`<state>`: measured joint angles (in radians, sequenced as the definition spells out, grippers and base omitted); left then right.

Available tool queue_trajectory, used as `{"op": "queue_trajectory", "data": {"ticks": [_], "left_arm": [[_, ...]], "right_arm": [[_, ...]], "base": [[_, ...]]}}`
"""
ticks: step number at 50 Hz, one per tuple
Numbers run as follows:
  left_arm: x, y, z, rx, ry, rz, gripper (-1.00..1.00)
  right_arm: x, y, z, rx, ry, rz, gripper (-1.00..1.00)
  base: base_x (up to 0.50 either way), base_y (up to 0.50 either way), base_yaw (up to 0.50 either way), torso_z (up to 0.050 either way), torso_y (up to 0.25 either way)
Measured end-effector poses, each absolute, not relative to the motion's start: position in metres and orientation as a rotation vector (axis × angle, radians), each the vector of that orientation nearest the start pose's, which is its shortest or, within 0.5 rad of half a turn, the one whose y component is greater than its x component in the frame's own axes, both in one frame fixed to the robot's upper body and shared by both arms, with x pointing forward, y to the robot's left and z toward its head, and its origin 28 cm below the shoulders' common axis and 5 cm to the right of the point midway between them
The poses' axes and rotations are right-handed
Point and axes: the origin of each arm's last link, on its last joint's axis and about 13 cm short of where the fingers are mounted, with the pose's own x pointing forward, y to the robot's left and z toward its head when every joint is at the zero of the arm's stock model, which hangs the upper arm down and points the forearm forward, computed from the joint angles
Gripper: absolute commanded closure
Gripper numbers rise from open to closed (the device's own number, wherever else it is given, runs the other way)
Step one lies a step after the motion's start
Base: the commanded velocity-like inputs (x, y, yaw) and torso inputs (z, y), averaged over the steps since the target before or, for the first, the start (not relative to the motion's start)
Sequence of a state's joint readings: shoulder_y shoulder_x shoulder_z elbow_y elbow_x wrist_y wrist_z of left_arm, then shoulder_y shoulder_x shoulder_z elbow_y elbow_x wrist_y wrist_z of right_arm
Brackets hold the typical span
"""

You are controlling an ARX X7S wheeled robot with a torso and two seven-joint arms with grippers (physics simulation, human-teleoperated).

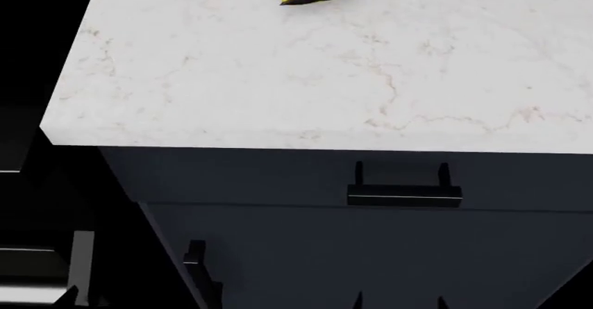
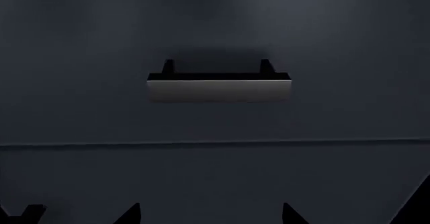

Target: Open the right drawer.

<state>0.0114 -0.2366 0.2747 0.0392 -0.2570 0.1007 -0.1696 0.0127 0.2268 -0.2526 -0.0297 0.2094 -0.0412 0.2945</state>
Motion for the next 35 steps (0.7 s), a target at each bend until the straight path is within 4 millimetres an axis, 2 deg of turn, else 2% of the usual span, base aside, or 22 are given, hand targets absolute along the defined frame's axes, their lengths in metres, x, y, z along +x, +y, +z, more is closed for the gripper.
{"op": "queue_trajectory", "data": {"ticks": [35], "left_arm": [[0.200,0.203,0.018,-0.058,-0.046,-0.131,-1.00]], "right_arm": [[0.223,-0.110,0.038,-0.510,0.006,-0.108,-1.00]], "base": [[0.00,0.00,0.00,0.000,0.000]]}}
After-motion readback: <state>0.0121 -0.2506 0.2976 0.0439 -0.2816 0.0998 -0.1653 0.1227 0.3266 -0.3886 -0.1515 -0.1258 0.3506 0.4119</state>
